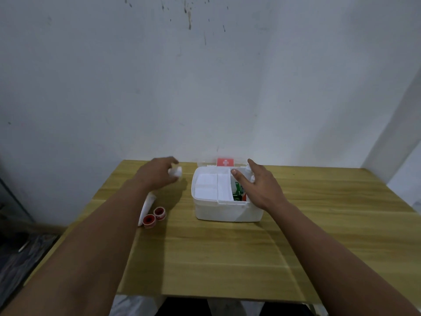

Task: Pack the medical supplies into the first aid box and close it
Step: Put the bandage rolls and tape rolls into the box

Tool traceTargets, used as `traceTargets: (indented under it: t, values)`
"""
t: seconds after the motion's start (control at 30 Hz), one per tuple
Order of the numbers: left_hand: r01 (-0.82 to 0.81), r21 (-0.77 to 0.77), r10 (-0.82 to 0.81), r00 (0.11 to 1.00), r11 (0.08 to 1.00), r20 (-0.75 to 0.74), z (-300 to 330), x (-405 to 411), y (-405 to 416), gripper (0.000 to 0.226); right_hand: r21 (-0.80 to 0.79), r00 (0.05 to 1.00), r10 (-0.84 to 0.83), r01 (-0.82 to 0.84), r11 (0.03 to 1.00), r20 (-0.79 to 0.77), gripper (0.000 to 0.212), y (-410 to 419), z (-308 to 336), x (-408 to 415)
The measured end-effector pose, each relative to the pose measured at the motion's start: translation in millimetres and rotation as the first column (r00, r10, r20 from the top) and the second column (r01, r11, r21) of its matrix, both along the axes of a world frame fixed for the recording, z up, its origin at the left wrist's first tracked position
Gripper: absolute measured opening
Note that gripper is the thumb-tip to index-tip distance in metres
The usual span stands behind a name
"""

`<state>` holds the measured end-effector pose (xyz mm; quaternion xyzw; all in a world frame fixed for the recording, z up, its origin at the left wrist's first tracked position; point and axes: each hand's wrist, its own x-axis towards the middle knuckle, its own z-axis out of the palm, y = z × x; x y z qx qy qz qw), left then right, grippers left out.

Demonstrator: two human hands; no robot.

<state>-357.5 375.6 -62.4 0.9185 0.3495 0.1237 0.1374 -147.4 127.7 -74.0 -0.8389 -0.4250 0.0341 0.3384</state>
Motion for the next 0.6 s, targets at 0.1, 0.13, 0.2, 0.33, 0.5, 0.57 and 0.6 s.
traceTargets:
  t: [0.1,0.13,0.2,0.33,0.5,0.57,0.6]
  values:
    - [0.076,-0.049,-0.063,0.972,0.996,0.227,24.7,13.8,-10.0,0.047,0.003,1.0,0.005,-0.005,1.0,-0.005,0.096,-0.3,0.0,0.1]
    - [0.118,-0.058,-0.1,0.964,0.991,0.245,31.8,20.4,-16.1,0.045,0.005,1.0,0.006,-0.006,1.0,-0.006,0.096,-0.5,0.0,0.3]
    - [0.204,-0.055,-0.187,0.958,0.977,0.218,41.1,35.0,-31.0,0.04,0.006,1.0,0.005,-0.005,1.0,-0.007,0.095,-1.0,0.5,-0.1]
    - [0.263,0.039,-0.26,0.963,0.964,-0.064,39.5,60.6,-54.0,0.023,0.001,1.0,-0.001,0.001,1.0,0.005,0.095,-1.6,0.6,-1.0]
    - [0.278,0.183,-0.22,0.933,0.943,-0.284,40.0,70.4,-62.8,0.021,-0.007,1.0,-0.007,0.007,1.0,0.001,0.096,-0.4,0.3,-0.8]
    - [0.297,0.179,-0.235,0.924,0.938,-0.303,45.3,70.2,-62.4,0.021,-0.007,1.0,-0.005,0.005,1.0,0.005,0.097,0.2,-0.5,-0.4]
    - [0.305,0.158,-0.252,0.924,0.939,-0.287,47.9,69.0,-61.8,0.02,-0.006,1.0,-0.005,0.005,1.0,0.005,0.097,0.6,-1.1,-0.1]
